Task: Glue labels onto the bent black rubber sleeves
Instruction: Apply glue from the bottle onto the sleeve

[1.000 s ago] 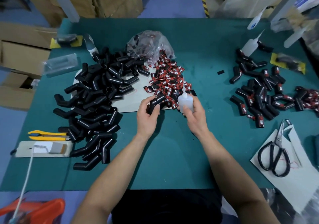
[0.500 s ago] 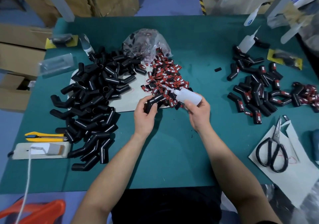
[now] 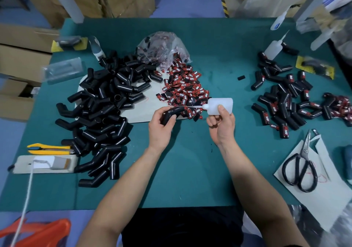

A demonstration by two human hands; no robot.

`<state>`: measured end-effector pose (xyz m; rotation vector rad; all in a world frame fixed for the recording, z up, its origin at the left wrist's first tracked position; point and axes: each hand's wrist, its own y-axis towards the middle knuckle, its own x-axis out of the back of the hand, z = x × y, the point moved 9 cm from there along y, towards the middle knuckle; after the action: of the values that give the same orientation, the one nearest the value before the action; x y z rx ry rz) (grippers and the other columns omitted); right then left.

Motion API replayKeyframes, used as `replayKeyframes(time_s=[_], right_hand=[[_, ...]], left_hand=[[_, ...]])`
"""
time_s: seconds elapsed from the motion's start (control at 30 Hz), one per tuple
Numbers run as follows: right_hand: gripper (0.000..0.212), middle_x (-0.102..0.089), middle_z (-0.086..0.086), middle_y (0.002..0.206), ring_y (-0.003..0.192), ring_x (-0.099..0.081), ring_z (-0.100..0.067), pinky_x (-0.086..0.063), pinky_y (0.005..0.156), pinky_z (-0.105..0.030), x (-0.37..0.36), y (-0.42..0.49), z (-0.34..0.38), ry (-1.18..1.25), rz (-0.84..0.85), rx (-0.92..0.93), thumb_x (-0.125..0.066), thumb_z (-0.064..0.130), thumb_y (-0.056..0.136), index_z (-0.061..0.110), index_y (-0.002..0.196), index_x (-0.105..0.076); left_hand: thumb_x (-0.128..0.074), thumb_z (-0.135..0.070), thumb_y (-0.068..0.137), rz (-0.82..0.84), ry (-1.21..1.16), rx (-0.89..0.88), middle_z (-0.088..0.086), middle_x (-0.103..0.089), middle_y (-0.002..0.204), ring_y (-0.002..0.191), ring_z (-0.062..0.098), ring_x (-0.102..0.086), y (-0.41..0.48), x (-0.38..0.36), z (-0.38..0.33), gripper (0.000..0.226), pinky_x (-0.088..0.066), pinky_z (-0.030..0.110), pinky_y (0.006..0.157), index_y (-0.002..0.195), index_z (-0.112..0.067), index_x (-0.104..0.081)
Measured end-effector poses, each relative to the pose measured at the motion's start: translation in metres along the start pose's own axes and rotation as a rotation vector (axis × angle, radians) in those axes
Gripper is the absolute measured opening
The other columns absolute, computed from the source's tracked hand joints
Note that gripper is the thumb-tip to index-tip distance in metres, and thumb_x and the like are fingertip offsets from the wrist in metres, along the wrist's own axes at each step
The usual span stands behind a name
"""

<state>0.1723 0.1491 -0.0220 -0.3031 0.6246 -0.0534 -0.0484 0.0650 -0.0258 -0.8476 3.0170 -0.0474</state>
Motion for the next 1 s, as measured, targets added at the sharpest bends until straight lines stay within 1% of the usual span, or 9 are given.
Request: replayKeyframes(time_s=[0.07, 0.13, 0.2, 0.3, 0.43, 0.53, 0.7, 0.9, 1.0], right_hand=[[0.02, -0.042, 0.002, 0.056, 0.041, -0.036, -0.012, -0.033, 0.045, -0.022, 0.001, 0.0, 0.002, -0.021, -0.017, 0.03, -0.069, 0.031, 0.081, 0.016, 0.07, -0.061], [0.015, -0.054, -0.002, 0.06, 0.042, -0.041, -0.015, -0.035, 0.046, -0.024, 0.003, -0.001, 0.004, -0.039, -0.04, 0.063, -0.065, 0.031, 0.085, 0.018, 0.08, -0.07], [0.02, -0.061, -0.006, 0.067, 0.044, -0.045, -0.017, -0.038, 0.047, -0.026, 0.005, -0.001, 0.003, -0.039, -0.067, 0.08, -0.065, 0.032, 0.084, 0.013, 0.089, -0.066], [0.021, -0.065, -0.008, 0.074, 0.046, -0.049, -0.019, -0.039, 0.046, -0.026, 0.01, -0.001, -0.002, -0.014, -0.106, 0.081, -0.062, 0.027, 0.086, 0.008, 0.093, -0.06], [0.019, -0.065, -0.008, 0.072, 0.045, -0.049, -0.02, -0.038, 0.045, -0.026, 0.009, 0.0, -0.004, -0.052, -0.095, 0.091, -0.057, 0.023, 0.089, 0.005, 0.094, -0.058], [0.02, -0.061, -0.01, 0.071, 0.044, -0.046, -0.02, -0.036, 0.046, -0.025, 0.011, 0.0, -0.004, -0.06, -0.12, 0.079, -0.058, 0.023, 0.086, 0.005, 0.094, -0.056], [0.022, -0.059, -0.011, 0.078, 0.05, -0.044, -0.018, -0.033, 0.047, -0.026, 0.013, 0.003, -0.003, -0.041, -0.14, 0.054, -0.06, 0.023, 0.085, 0.005, 0.097, -0.056], [0.025, -0.062, -0.009, 0.08, 0.052, -0.044, -0.017, -0.035, 0.046, -0.025, 0.016, 0.005, -0.004, -0.024, -0.155, 0.04, -0.062, 0.025, 0.086, 0.006, 0.101, -0.056], [0.023, -0.063, -0.007, 0.077, 0.051, -0.044, -0.017, -0.035, 0.047, -0.025, 0.016, 0.005, -0.006, -0.03, -0.145, 0.029, -0.062, 0.025, 0.086, 0.007, 0.1, -0.056]], left_hand=[[-0.073, -0.023, 0.089, 0.003, 0.004, -0.005, -0.015, -0.074, 0.116, 0.111, 0.01, -0.069, 0.0, 0.0, 0.002, 0.035, -0.053, 0.023, 0.096, 0.111, -0.05, -0.069], [-0.074, -0.024, 0.089, 0.003, 0.019, -0.011, -0.015, -0.074, 0.116, 0.111, 0.009, -0.069, 0.001, 0.001, 0.002, 0.036, -0.053, 0.023, 0.097, 0.111, -0.052, -0.07], [-0.074, -0.023, 0.09, 0.006, 0.039, -0.028, -0.014, -0.073, 0.118, 0.113, 0.008, -0.068, 0.002, 0.001, 0.002, 0.037, -0.051, 0.019, 0.098, 0.113, -0.051, -0.07], [-0.074, -0.024, 0.091, 0.037, 0.062, -0.059, -0.012, -0.071, 0.12, 0.116, 0.011, -0.066, 0.003, -0.002, 0.001, 0.035, -0.05, 0.02, 0.1, 0.117, -0.047, -0.071], [-0.073, -0.031, 0.089, 0.058, 0.072, -0.073, -0.018, -0.07, 0.121, 0.117, 0.006, -0.065, 0.002, -0.005, -0.003, 0.036, -0.047, 0.018, 0.102, 0.117, -0.054, -0.07], [-0.074, -0.031, 0.089, 0.068, 0.075, -0.091, -0.022, -0.07, 0.121, 0.118, 0.004, -0.064, 0.002, -0.007, -0.006, 0.038, -0.045, 0.016, 0.104, 0.117, -0.056, -0.07], [-0.075, -0.032, 0.087, 0.06, 0.057, -0.067, -0.022, -0.07, 0.121, 0.118, 0.005, -0.065, 0.003, -0.004, -0.004, 0.038, -0.046, 0.018, 0.104, 0.115, -0.057, -0.07], [-0.076, -0.02, 0.089, 0.066, 0.042, -0.052, -0.022, -0.07, 0.119, 0.116, 0.003, -0.065, 0.004, -0.005, -0.001, 0.044, -0.047, 0.017, 0.102, 0.114, -0.057, -0.071], [-0.076, -0.025, 0.088, 0.064, 0.039, -0.038, -0.02, -0.07, 0.12, 0.117, 0.006, -0.066, 0.002, -0.004, -0.002, 0.04, -0.048, 0.018, 0.101, 0.113, -0.056, -0.071]])
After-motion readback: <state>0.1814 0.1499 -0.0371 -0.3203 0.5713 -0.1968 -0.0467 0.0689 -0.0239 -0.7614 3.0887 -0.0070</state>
